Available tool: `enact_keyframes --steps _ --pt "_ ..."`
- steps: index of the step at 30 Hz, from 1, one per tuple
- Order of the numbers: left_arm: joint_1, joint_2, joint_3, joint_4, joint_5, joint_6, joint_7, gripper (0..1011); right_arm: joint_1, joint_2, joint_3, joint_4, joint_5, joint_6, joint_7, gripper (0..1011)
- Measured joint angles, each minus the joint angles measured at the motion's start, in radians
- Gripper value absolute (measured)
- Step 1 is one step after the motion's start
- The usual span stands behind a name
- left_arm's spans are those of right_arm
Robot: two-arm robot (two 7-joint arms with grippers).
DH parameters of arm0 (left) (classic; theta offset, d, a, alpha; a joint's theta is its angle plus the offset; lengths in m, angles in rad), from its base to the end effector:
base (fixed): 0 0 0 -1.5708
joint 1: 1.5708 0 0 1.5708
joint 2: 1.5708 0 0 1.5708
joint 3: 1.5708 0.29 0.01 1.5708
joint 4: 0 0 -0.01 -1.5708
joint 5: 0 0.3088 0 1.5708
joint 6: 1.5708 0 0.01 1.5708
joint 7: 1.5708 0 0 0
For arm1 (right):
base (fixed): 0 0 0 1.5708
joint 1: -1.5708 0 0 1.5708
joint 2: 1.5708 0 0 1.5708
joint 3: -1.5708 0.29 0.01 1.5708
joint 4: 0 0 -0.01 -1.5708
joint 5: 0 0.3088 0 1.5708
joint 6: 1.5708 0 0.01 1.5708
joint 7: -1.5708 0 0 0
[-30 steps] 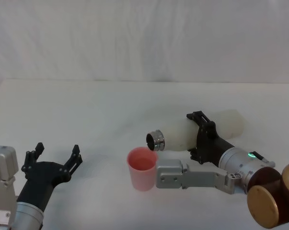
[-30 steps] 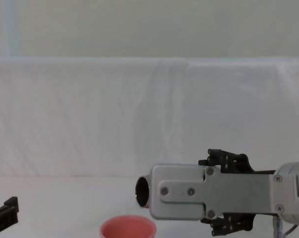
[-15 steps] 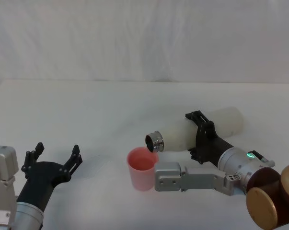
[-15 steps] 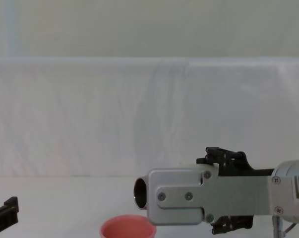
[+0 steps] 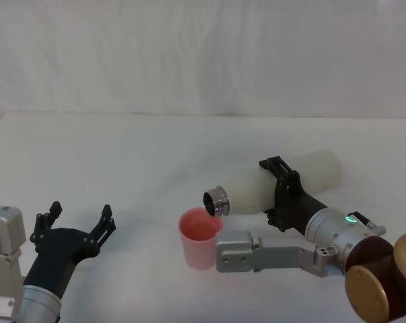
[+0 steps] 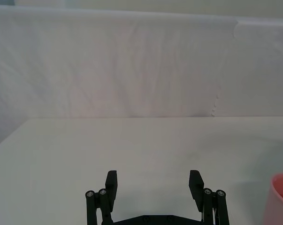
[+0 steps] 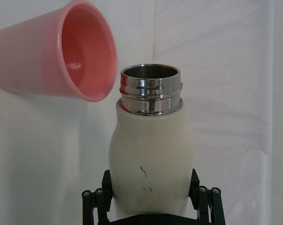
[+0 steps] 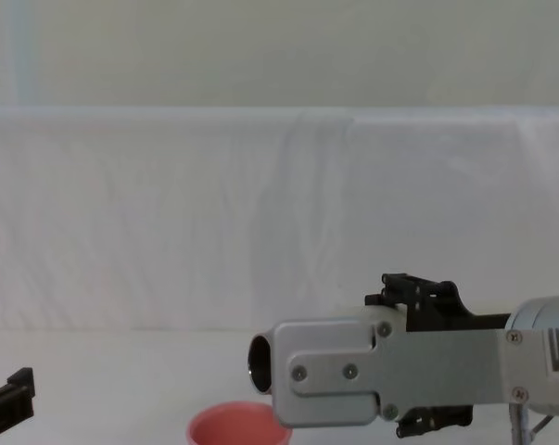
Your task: Grasp the thermos with one hand and pour water into the cup lid.
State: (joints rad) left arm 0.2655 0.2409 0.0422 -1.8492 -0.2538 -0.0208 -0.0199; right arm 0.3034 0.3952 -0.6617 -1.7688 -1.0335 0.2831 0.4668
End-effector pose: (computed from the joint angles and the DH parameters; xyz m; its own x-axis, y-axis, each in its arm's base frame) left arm 0.2529 0.0375 -0.2853 0.1245 0.9917 -0.0327 -0.9921 0.1240 -0.0176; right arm 0.3342 0.0904 -0.2058 0.3017 0.0484 0.9522 0.8603 0.4166 -0.2938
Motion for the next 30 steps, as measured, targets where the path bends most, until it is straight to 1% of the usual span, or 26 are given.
enact_keyframes --steps 30 --pt "0.000 0.000 0.000 0.000 0.000 0.000 0.000 1001 0.017 0.002 -0.021 0.006 -0.062 0.006 0.028 956"
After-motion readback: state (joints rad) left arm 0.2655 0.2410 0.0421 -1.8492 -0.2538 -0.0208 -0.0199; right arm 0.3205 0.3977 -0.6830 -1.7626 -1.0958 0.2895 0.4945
